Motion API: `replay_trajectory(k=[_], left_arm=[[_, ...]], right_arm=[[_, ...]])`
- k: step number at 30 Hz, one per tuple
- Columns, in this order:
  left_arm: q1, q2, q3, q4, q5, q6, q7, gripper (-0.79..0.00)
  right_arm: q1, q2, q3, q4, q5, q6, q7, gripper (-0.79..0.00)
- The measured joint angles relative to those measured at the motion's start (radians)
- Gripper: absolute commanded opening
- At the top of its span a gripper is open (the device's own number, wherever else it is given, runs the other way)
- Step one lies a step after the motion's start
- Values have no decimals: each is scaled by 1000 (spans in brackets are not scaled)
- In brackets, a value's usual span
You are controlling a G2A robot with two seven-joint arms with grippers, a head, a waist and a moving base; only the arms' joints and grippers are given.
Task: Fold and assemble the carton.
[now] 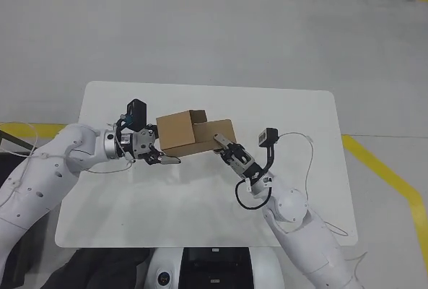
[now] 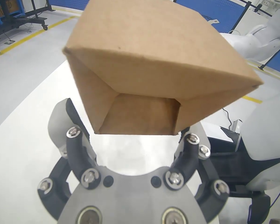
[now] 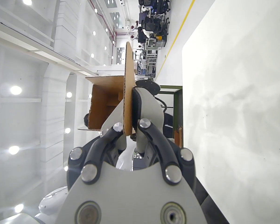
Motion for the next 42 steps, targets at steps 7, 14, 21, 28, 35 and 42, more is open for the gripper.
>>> replay_trajectory(k=[7,14,21,28,35,42], left_arm=[[-4,16,20,0,29,0,57,-234],[-16,29,44,4,46,0,94,-212],[-36,36,67,21,42,0,108,-274],[-53,40,92,30,29,0,102,-354],[-71,44,113,36,22,0,102,-351],[-84,50,122,59,26,0,97,-382]], right_arm=[[8,-3,-1,12,23,8,14,-785],[12,-5,1,17,30,7,20,-785],[8,-5,8,12,2,6,6,-403],[0,-3,15,-2,-23,12,4,-409],[-1,-3,30,-6,-43,11,-17,-225],[-54,17,129,-56,-152,-33,-60,-517]])
